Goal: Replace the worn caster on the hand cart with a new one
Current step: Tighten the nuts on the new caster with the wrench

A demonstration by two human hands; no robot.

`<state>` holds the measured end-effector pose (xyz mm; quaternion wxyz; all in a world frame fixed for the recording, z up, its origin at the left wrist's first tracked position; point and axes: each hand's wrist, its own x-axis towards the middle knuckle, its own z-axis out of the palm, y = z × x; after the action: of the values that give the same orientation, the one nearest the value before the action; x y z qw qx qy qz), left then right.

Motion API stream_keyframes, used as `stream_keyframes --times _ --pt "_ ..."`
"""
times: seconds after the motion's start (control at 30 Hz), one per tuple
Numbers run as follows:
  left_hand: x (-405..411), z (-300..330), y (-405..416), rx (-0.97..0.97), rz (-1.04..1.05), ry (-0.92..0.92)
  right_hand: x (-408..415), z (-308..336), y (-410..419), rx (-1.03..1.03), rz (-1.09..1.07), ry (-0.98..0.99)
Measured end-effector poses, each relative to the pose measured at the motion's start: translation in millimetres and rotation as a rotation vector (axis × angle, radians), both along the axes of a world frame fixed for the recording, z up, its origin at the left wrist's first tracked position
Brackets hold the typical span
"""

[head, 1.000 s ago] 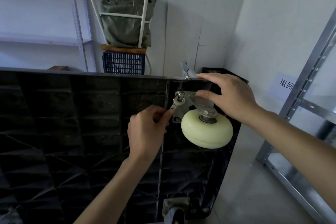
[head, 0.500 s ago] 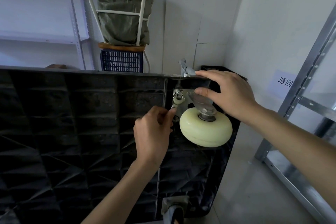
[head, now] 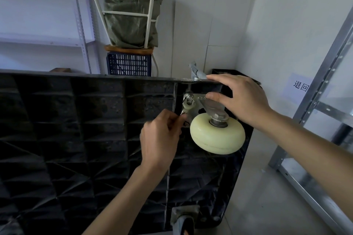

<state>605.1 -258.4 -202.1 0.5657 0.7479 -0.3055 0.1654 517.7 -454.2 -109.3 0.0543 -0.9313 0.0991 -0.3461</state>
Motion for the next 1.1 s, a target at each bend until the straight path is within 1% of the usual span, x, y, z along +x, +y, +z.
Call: stream_keyframes --times 0.17,0.3,0.37,0.43,0.63,0.77,0.9,0.97,1.03,1.1 --pt "14 30 25 0.120 0.171 -0.181 0 0 0 -0.001 0.001 0.000" --pt "20 60 31 0.243 0.227 -0.472 0 0 2 -0.004 0.009 -0.002" --pt "19 67 30 0.288 0.251 -0.567 0 0 3 -0.003 0.011 -0.005" --pt "20 73 29 0.317 0.262 -0.602 -1 0 3 -0.004 0.009 -0.007" --pt "22 100 31 0.456 0.218 -0.568 -1 0 2 0.004 0.014 0.004" --pt "7 118 25 0.690 0.329 -0.733 1 -3 -1 0.001 0.017 -0.014" --pt "5 143 19 0.877 0.345 -0.853 2 -3 -2 -0.002 0.008 -0.003" --pt "4 153 16 0.909 0.328 -0.914 2 -3 -3 0.010 0.006 0.007" --pt "5 156 15 0.902 0.303 -0.940 2 -3 -3 0.007 0.008 0.011" --pt "10 154 19 0.848 0.236 -0.891 2 -2 -2 0.003 0.004 0.002"
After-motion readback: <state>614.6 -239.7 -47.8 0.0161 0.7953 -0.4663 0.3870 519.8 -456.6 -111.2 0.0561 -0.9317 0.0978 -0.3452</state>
